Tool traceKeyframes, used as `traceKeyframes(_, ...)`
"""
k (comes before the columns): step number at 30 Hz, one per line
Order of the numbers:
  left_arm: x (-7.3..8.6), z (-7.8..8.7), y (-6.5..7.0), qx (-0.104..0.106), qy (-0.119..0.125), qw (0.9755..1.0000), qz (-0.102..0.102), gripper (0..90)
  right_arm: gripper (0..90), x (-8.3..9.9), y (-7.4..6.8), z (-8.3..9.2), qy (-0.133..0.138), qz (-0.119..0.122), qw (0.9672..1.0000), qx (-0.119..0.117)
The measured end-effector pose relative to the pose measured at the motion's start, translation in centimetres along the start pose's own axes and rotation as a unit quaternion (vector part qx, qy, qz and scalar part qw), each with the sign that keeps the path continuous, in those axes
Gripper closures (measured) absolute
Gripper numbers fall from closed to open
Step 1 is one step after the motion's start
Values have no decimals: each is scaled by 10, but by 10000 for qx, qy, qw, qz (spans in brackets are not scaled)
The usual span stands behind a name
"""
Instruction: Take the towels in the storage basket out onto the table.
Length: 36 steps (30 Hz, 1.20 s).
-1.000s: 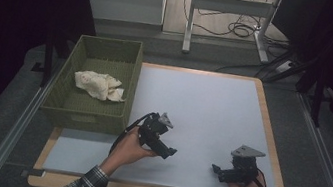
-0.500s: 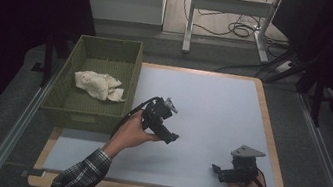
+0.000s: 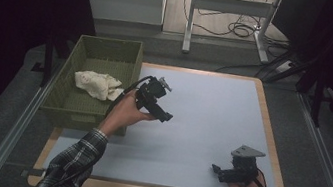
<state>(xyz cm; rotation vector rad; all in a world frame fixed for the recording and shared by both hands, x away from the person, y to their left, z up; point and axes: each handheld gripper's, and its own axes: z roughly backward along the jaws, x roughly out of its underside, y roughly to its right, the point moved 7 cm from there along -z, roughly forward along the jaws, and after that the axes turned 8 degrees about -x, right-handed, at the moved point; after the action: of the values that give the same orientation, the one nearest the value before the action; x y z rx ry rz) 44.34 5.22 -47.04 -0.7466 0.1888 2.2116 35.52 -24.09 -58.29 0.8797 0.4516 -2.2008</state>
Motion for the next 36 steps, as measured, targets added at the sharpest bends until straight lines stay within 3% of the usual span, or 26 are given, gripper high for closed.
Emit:
traceKeyframes(8,0,11,-36,-242,30,9992,332,51,19,0,0,0,-1,0,10000,0)
traceKeyframes(9,2,15,-47,-341,10,9985,424,51,19,0,0,0,-1,-1,10000,0)
traceKeyframes(10,2,15,-47,-341,10,9985,424,51,19,0,0,0,-1,-1,10000,0)
traceKeyframes(11,4,18,-58,-435,5,9975,552,51,19,0,0,0,-2,-1,10000,0)
traceKeyframes(12,4,18,-58,-435,5,9975,552,51,19,0,0,0,-2,-1,10000,0)
traceKeyframes(13,6,21,-70,-512,-11,9966,642,51,19,0,0,0,-1,-3,10000,-1)
traceKeyframes(14,6,21,-70,-512,-11,9966,642,51,19,0,0,0,-1,-3,10000,-1)
traceKeyframes(15,9,24,-80,-535,-4,9958,746,51,19,0,0,0,-1,-2,10000,-1)
traceKeyframes(22,14,31,-104,-649,0,9935,930,49,19,0,0,0,-1,-4,10000,-1)
traceKeyframes(24,20,33,-118,-779,-58,9912,1067,46,19,0,0,0,-1,-3,10000,-2)
traceKeyframes(26,22,33,-123,-807,-73,9903,1130,47,19,0,0,0,-1,-2,10000,-2)
traceKeyframes(27,28,33,-132,-882,-107,9884,1228,47,19,0,0,0,-1,-1,10000,-1)
traceKeyframes(28,28,33,-132,-882,-107,9884,1228,46,19,0,0,0,-1,-1,10000,-1)
traceKeyframes(29,35,31,-142,-987,-151,9857,1359,41,19,0,0,0,-2,0,10000,-2)
traceKeyframes(30,35,31,-142,-987,-151,9857,1359,31,19,0,0,0,-2,0,10000,-2)
traceKeyframes(31,42,30,-151,-1070,-191,9825,1511,28,19,0,0,0,-3,0,10000,-1)
traceKeyframes(32,42,30,-151,-1070,-191,9825,1511,23,19,0,0,0,-3,0,10000,-1)
traceKeyframes(33,50,28,-160,-1083,-193,9801,1650,20,19,0,0,0,-2,1,10000,-1)
traceKeyframes(36,57,26,-168,-1101,-220,9781,1751,18,19,0,0,0,-2,1,10000,-1)
